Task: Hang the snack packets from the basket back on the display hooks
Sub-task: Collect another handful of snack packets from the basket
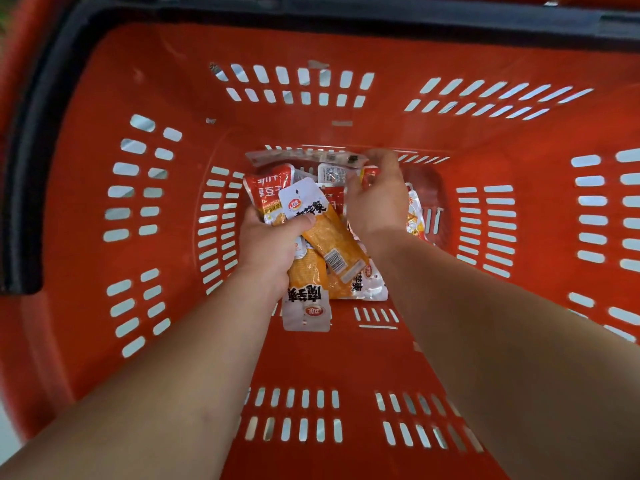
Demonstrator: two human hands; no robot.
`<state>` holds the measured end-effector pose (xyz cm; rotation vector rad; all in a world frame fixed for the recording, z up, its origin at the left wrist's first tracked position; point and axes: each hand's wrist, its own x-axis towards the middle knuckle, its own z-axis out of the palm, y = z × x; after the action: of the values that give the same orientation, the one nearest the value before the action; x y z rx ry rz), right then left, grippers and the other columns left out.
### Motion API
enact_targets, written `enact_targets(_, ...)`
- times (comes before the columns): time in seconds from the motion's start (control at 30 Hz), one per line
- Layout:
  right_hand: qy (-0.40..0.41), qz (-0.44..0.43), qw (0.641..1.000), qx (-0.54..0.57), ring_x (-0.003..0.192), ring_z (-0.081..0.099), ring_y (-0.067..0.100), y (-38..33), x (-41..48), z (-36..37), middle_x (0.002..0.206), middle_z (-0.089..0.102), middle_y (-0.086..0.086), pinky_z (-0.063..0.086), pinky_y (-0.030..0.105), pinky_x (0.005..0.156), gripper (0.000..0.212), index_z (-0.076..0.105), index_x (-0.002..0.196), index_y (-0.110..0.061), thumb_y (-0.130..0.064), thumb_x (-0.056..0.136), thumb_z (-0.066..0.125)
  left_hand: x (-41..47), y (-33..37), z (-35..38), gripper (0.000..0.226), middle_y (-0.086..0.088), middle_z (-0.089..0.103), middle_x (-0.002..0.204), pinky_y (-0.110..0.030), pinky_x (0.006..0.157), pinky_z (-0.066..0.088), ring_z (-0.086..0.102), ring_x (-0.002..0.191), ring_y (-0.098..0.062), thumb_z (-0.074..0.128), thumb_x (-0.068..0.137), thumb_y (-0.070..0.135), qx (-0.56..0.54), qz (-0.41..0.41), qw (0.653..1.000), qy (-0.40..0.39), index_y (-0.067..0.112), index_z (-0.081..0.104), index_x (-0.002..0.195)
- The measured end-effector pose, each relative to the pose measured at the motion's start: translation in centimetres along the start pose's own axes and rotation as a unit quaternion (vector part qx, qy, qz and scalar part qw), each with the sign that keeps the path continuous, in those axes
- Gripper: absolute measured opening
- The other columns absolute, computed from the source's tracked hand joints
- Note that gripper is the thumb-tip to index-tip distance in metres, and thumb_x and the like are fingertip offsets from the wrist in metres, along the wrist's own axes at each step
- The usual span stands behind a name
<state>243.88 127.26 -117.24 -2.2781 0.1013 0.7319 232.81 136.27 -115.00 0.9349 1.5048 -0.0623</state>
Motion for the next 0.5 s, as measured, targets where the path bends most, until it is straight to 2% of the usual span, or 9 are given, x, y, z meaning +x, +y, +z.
enact_targets(0.13, -0.009, 0.031, 0.999, -0.02, 0.098, 0.068, 0.016, 0.1, 1.0, 0.3, 0.113, 0.074, -0.006, 0.049, 0.027, 0.083, 0.034, 0.064, 0.129, -0.024, -0.028, 0.096, 0.072, 0.1, 0.0, -0.2, 0.042, 0.005, 0.079, 0.095, -0.052, 0.084, 0.064, 0.078, 0.087, -0.02, 0.089, 0.075, 0.004, 0.007, 0.026, 0.998, 0.058, 0.027, 0.064, 0.1)
enact_targets(0.23, -0.033, 0.034, 0.998, -0.044, 0.092, 0.067, 0.013, 0.1, 1.7, 0.5, 0.109, 0.075, -0.005, 0.043, 0.019, 0.077, 0.019, 0.078, 0.114, -0.022, -0.025, 0.096, 0.072, 0.1, -0.1, -0.3, 0.04, 0.006, 0.077, 0.094, -0.05, 0.084, 0.064, 0.077, 0.085, -0.018, 0.088, 0.077, 0.006, 0.012, 0.039, 0.995, 0.089, 0.027, 0.062, 0.097)
enact_targets(0.3, -0.028, 0.014, 0.998, -0.057, 0.089, 0.062, 0.013, -0.1, 1.7, 0.5, 0.105, 0.066, -0.006, 0.042, 0.019, 0.076, 0.012, 0.081, 0.102, -0.02, -0.022, 0.097, 0.071, -0.1, -0.3, -0.4, 0.038, 0.006, 0.076, 0.095, -0.049, 0.085, 0.064, 0.076, 0.086, -0.017, 0.088, 0.078, 0.007, 0.021, 0.044, 0.994, 0.096, 0.027, 0.061, 0.097)
enact_targets(0.4, -0.02, -0.006, 0.999, -0.034, 0.083, 0.06, 0.014, -0.6, 0.3, -1.1, 0.093, 0.062, -0.006, 0.045, 0.025, 0.07, 0.011, 0.074, 0.092, -0.02, -0.023, 0.099, 0.067, -1.2, -0.2, -0.6, 0.04, 0.005, 0.077, 0.096, -0.049, 0.084, 0.064, 0.077, 0.086, -0.019, 0.088, 0.076, 0.006, 0.027, 0.047, 0.993, 0.108, 0.026, 0.061, 0.096)
enact_targets(0.5, -0.052, 0.016, 0.998, 0.016, 0.067, 0.053, 0.012, -1.7, -2.4, -4.4, 0.076, 0.056, -0.006, 0.042, 0.028, 0.058, 0.019, 0.054, 0.086, -0.022, -0.026, 0.104, 0.057, -3.8, 0.8, -0.9, 0.04, 0.004, 0.078, 0.095, -0.044, 0.081, 0.064, 0.077, 0.085, -0.019, 0.088, 0.075, 0.004, 0.027, 0.052, 0.993, 0.107, 0.025, 0.062, 0.096)
